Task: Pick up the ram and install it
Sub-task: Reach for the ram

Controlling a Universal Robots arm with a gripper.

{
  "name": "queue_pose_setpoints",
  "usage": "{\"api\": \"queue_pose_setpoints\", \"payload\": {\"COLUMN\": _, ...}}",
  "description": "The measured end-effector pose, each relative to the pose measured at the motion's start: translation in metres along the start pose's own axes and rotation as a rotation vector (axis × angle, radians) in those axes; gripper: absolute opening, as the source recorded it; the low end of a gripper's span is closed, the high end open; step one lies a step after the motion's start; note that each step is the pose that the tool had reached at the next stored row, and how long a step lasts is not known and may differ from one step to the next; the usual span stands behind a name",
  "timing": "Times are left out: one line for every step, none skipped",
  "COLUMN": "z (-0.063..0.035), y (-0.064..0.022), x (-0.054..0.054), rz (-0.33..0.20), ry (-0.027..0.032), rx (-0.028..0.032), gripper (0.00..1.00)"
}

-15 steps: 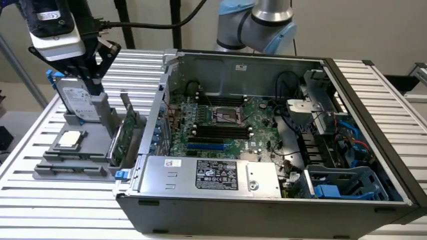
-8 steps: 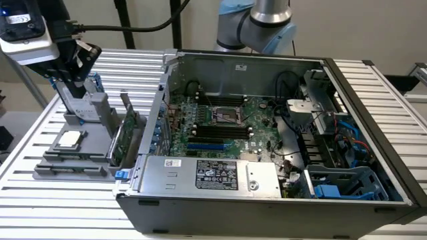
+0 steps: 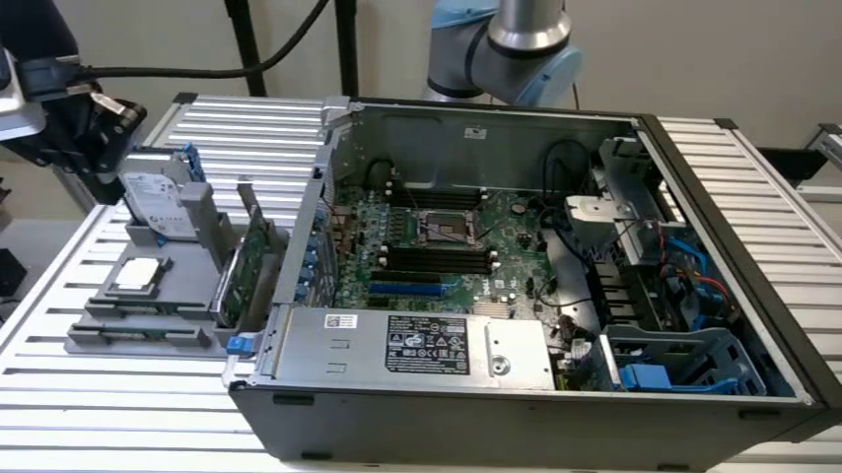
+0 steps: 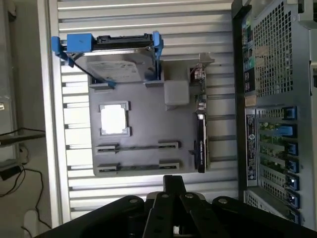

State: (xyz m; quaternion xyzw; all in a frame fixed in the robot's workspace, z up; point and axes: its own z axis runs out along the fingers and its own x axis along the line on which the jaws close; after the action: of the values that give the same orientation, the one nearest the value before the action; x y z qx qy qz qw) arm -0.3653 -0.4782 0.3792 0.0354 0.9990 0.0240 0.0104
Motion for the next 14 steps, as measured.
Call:
{"api": "queue_pose_setpoints", "payload": {"z": 0.0014, "y": -0.0009, "x": 0.004, "rz": 0.000, "ry": 0.0000, "rx": 0.0000, "gripper": 0.00}}
{"api": "queue_pose_setpoints", "payload": {"z": 0.0029, "y": -0.0018, "x": 0.009, "rz": 0.000, "ry": 0.0001, "rx": 0.0000, "gripper": 0.00}}
{"api": "queue_pose_setpoints", "payload": {"z": 0.0045, "y": -0.0026, "x": 0.013, "rz": 0.000, "ry": 0.0000, "rx": 0.0000, "gripper": 0.00}}
{"api": "queue_pose_setpoints", "payload": {"z": 0.0062, "y": -0.0033, "x": 0.018, "rz": 0.000, "ry": 0.0001, "rx": 0.0000, "gripper": 0.00}}
{"api": "queue_pose_setpoints", "payload": {"z": 0.0079, "y": -0.0039, "x": 0.023, "rz": 0.000, "ry": 0.0000, "rx": 0.0000, "gripper": 0.00}}
{"api": "queue_pose_setpoints", "payload": {"z": 0.0095, "y": -0.0045, "x": 0.027, "rz": 0.000, "ry": 0.0001, "rx": -0.0001, "gripper": 0.00}}
{"api": "queue_pose_setpoints", "payload": {"z": 0.0107, "y": -0.0049, "x": 0.031, "rz": 0.000, "ry": 0.0003, "rx": 0.0000, "gripper": 0.00}}
{"api": "queue_pose_setpoints", "payload": {"z": 0.0113, "y": -0.0052, "x": 0.033, "rz": 0.000, "ry": 0.0001, "rx": -0.0001, "gripper": 0.00}}
{"api": "queue_pose_setpoints", "payload": {"z": 0.0113, "y": -0.0052, "x": 0.034, "rz": 0.000, "ry": 0.0003, "rx": 0.0001, "gripper": 0.00}}
{"api": "queue_pose_setpoints", "payload": {"z": 0.0114, "y": -0.0053, "x": 0.034, "rz": 0.000, "ry": 0.0002, "rx": 0.0000, "gripper": 0.00}}
{"api": "queue_pose_setpoints", "payload": {"z": 0.0114, "y": -0.0053, "x": 0.034, "rz": 0.000, "ry": 0.0002, "rx": -0.0001, "gripper": 0.00}}
{"api": "queue_pose_setpoints", "payload": {"z": 0.0113, "y": -0.0052, "x": 0.034, "rz": 0.000, "ry": 0.0003, "rx": 0.0000, "gripper": 0.00}}
{"api": "queue_pose_setpoints", "payload": {"z": 0.0114, "y": -0.0052, "x": 0.034, "rz": 0.000, "ry": 0.0002, "rx": 0.0000, "gripper": 0.00}}
{"api": "queue_pose_setpoints", "payload": {"z": 0.0114, "y": -0.0052, "x": 0.034, "rz": 0.000, "ry": 0.0002, "rx": 0.0000, "gripper": 0.00}}
